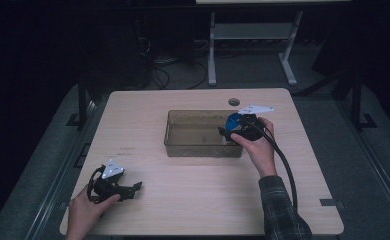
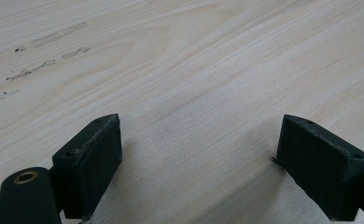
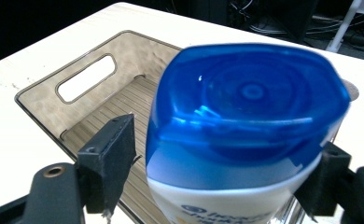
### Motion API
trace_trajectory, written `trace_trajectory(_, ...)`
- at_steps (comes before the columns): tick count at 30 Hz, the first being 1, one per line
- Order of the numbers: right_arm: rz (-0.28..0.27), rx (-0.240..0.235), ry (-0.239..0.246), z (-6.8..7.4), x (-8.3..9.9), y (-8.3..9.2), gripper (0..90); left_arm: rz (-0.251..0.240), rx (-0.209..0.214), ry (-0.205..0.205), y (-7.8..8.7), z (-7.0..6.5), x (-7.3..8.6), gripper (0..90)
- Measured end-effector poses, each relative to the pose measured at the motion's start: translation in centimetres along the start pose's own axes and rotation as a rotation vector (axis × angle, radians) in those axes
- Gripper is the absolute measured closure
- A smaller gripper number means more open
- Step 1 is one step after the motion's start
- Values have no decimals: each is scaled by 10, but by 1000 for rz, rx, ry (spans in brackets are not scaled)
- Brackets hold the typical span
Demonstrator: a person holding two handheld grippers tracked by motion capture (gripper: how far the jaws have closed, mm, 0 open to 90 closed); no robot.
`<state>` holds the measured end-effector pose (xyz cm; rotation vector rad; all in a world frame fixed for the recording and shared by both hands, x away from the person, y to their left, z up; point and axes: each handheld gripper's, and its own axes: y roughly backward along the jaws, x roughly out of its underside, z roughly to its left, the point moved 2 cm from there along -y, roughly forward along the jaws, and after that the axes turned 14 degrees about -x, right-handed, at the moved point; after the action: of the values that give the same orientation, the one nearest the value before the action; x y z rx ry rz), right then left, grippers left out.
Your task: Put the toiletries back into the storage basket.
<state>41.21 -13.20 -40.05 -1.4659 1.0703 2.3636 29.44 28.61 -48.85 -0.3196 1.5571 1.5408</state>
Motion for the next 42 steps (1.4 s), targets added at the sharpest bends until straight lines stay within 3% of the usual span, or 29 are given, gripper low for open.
trace_trajectory(5, 13, 29, -2, -2, 2, 5, 237, 0, 0, 0, 0, 0, 0, 129)
trace_trajectory(8, -13, 30, 3, -4, 5, 10, 251, 0, 0, 0, 0, 0, 0, 129)
trace_trajectory(19, -9, 22, 11, 0, 15, 27, 242, -1, 0, 2, 0, 0, 0, 129)
trace_trajectory(27, -6, 49, 19, 3, 22, 41, 247, -1, -1, 3, 0, 0, 0, 129)
trace_trajectory(42, -13, 91, 11, 6, 48, 70, 264, -6, -1, 8, 0, 0, 0, 129)
